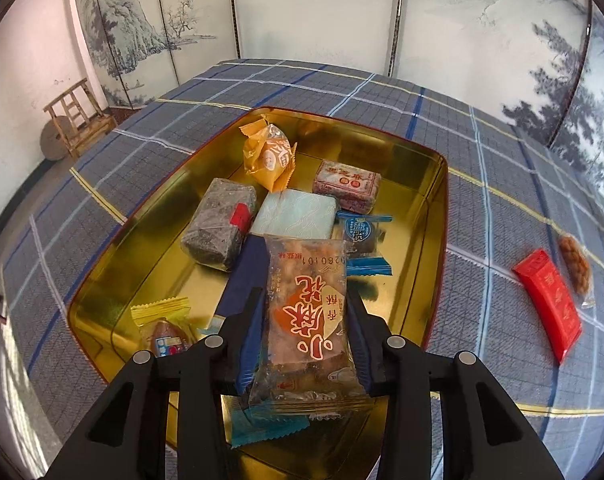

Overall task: Organize snacks
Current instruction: 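Lower the cookie packet into the tin and open the right gripper, then move the left gripper to the red rectangular packet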

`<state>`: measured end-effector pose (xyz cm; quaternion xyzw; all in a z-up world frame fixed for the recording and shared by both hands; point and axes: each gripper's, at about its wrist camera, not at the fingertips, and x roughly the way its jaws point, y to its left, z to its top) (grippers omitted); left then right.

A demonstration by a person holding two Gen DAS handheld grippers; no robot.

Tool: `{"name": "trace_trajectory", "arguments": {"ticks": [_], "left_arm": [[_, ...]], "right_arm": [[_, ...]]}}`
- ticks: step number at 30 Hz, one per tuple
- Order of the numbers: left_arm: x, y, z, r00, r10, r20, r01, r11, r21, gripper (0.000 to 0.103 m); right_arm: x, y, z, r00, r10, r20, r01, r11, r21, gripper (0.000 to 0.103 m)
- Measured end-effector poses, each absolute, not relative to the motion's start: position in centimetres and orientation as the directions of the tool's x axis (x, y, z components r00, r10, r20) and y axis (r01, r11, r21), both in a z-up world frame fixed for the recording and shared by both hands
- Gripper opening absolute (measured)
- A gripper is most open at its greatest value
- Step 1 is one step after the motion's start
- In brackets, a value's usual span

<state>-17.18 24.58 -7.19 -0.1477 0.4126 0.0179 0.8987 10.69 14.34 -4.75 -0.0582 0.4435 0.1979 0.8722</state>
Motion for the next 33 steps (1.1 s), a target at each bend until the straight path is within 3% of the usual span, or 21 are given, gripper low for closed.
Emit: {"name": "trace_trajectory", "arguments": {"ticks": [3, 4, 5, 7, 11, 14, 18, 23, 26, 33], "left_arm": [[-16.9, 24.3, -7.0, 0.655, -0.076, -0.752, -0.15, 0.962, -0.229, 0.102], [-16.7, 24.1, -6.9, 0.655, -0.072, -0.753, -0.147, 0.964, -0.22, 0.102], [-16.5, 23.9, -6.8, 0.655, -0.069, -0.753, -0.141, 0.967, -0.211, 0.102], [-15.9, 23.3, -6.7, 0.648, -0.067, -0.758, -0.127, 0.973, -0.195, 0.102], [-13.9, 21.2, -5.3, 0.663, -0.084, -0.744, -0.067, 0.983, -0.17, 0.102], [-11.4, 18.8, -3.4, 0.686, -0.108, -0.719, -0.013, 0.987, -0.16, 0.102], [-6.8, 13.6, -1.4, 0.69, -0.185, -0.7, 0.074, 0.98, -0.186, 0.102], [1.1, 5.6, -1.2, 0.666, -0.21, -0.716, 0.116, 0.977, -0.178, 0.102], [6.2, 1.6, -2.6, 0.624, -0.173, -0.762, 0.056, 0.983, -0.177, 0.102], [14.1, -4.8, -5.4, 0.593, -0.001, -0.805, -0.127, 0.987, -0.095, 0.102]], "right_arm": [[10.3, 11.1, -2.6, 0.569, 0.394, -0.722, -0.409, 0.897, 0.167, 0.063], [10.2, 9.8, -1.9, 0.595, 0.396, -0.699, -0.4, 0.901, 0.17, 0.078], [10.2, 8.2, -1.2, 0.626, 0.388, -0.677, -0.381, 0.909, 0.17, 0.087], [10.8, 4.7, -0.7, 0.654, 0.401, -0.642, -0.355, 0.912, 0.207, 0.093], [13.0, -3.2, -1.4, 0.71, 0.257, -0.656, -0.197, 0.966, 0.165, 0.094], [14.3, -10.5, -3.2, 0.735, 0.042, -0.677, -0.01, 0.999, 0.05, 0.094], [14.9, -20.9, -5.1, 0.71, -0.083, -0.7, 0.184, 0.98, 0.07, 0.094], [13.3, -29.1, -6.9, 0.707, -0.081, -0.702, 0.284, 0.942, 0.177, 0.094], [12.8, -31.6, -7.7, 0.73, 0.004, -0.683, 0.287, 0.906, 0.311, 0.094], [12.6, -32.9, -8.6, 0.747, 0.087, -0.659, 0.272, 0.865, 0.422, 0.095]]}}
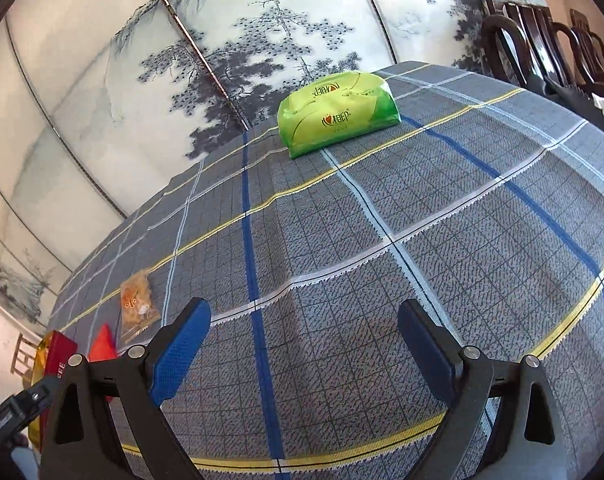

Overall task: Organize snacks
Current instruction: 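Move the left gripper to the red rectangular packet, then close the left gripper on the red packet and lift it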

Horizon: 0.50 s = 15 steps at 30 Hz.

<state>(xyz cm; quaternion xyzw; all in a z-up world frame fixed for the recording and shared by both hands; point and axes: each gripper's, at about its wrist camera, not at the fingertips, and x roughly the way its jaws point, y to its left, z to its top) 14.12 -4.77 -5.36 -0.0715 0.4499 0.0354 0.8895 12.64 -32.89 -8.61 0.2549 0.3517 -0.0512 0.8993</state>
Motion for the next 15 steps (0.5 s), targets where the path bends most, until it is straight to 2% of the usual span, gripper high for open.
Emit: {"name": "trace_trajectory", "arguments": {"ticks": [2, 6, 8, 12, 15], "left_arm": [[16.0, -6.0, -6.3, 0.568, 0.087, -0.818, -0.198, 0.98, -0.033, 0.102], [18.2, -6.7, -8.3, 0.508, 0.179, -0.843, -0.294, 0.955, 0.025, 0.101], [18.5, -6.1, -9.3, 0.483, 0.181, -0.857, -0.321, 0.947, 0.019, 0.09], [18.7, -6.0, -9.8, 0.513, 0.178, -0.84, -0.319, 0.948, 0.006, 0.091], [18.9, -6.5, -9.8, 0.548, 0.16, -0.821, -0.285, 0.959, -0.003, 0.077]], "right_arm": [[12.7, -32.5, -8.6, 0.748, 0.097, -0.657, 0.257, 0.87, 0.421, 0.095], [12.6, -32.4, -8.5, 0.755, 0.1, -0.649, 0.25, 0.87, 0.425, 0.095], [12.5, -32.6, -8.5, 0.759, 0.107, -0.642, 0.249, 0.864, 0.437, 0.095], [12.4, -32.5, -8.4, 0.764, 0.111, -0.636, 0.241, 0.865, 0.44, 0.095], [12.4, -32.5, -8.5, 0.765, 0.113, -0.635, 0.239, 0.864, 0.442, 0.095]]}}
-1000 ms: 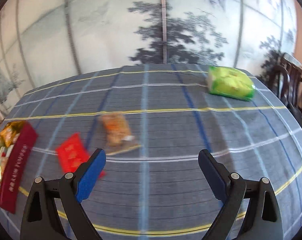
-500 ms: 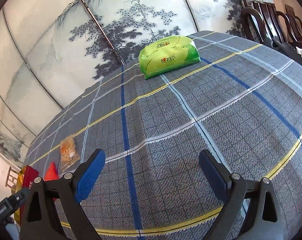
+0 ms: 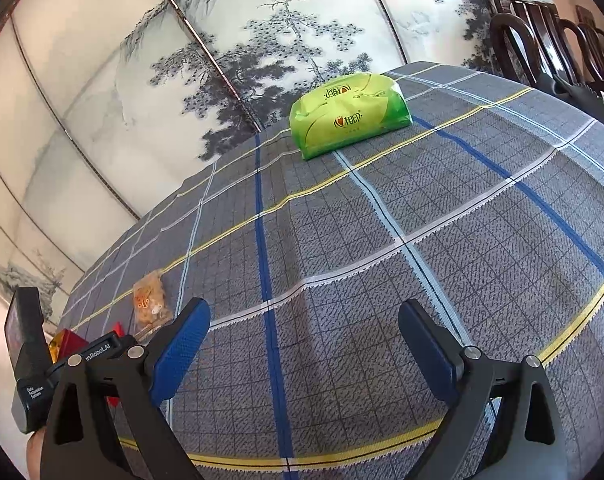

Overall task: Organize snacks
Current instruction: 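Close the left gripper on the red packet and lift it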

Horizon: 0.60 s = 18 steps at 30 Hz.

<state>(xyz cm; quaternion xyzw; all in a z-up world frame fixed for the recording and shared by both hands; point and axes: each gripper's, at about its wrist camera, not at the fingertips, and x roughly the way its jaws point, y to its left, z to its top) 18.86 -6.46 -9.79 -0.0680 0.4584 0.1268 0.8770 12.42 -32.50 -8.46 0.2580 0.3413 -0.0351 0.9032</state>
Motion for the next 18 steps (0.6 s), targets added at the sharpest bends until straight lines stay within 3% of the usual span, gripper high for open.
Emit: {"name": "trace_trajectory", "arguments": {"ticks": [1, 2, 12, 18], "left_arm": [[18.8, -6.7, -9.7, 0.564, 0.148, -0.812, -0.252, 0.968, 0.001, 0.063], [18.7, -7.0, -9.5, 0.577, 0.128, -0.807, -0.22, 0.975, -0.003, 0.042], [15.0, -6.5, -4.8, 0.647, -0.031, -0.761, 0.033, 0.999, -0.013, 0.038], [12.4, -5.7, -0.4, 0.703, -0.047, -0.71, 0.096, 0.995, 0.029, 0.038]], "right_arm": [[12.4, -32.5, -8.5, 0.765, 0.113, -0.635, 0.239, 0.864, 0.442, 0.095], [12.5, -32.4, -8.5, 0.764, 0.114, -0.635, 0.239, 0.865, 0.442, 0.095], [12.5, -32.2, -8.4, 0.764, 0.114, -0.635, 0.237, 0.866, 0.44, 0.095], [12.6, -32.2, -8.4, 0.763, 0.113, -0.636, 0.238, 0.866, 0.44, 0.095]]}}
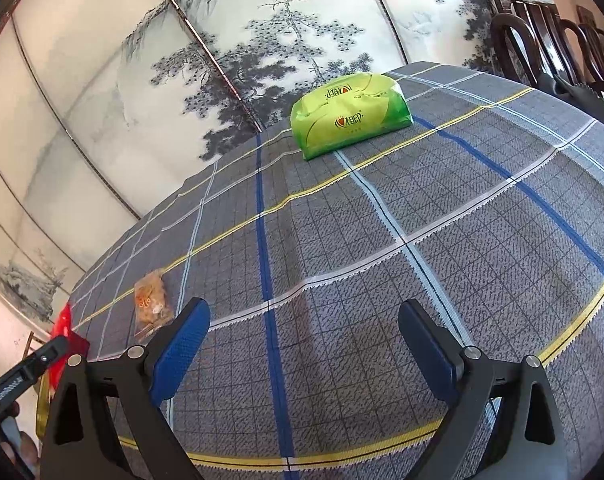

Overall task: Organize snacks
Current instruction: 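Close the left gripper on the red packet and lift it, then carry the red packet with the left gripper over the tin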

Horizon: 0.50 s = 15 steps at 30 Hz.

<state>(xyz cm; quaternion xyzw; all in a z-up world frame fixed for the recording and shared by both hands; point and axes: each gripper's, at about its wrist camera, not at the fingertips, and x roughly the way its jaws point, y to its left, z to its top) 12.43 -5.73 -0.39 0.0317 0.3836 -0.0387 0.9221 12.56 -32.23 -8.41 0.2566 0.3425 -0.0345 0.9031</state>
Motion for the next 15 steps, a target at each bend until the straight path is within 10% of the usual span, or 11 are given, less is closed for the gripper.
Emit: {"name": "trace_trajectory", "arguments": {"ticks": [15], "left_arm": [[12.0, 6.1, 4.3, 0.747, 0.194, -0.636, -0.083, 0.976, 0.2, 0.038]], "right_arm": [[12.7, -32.1, -8.4, 0.757, 0.106, -0.645, 0.248, 0.866, 0.434, 0.095]]}}
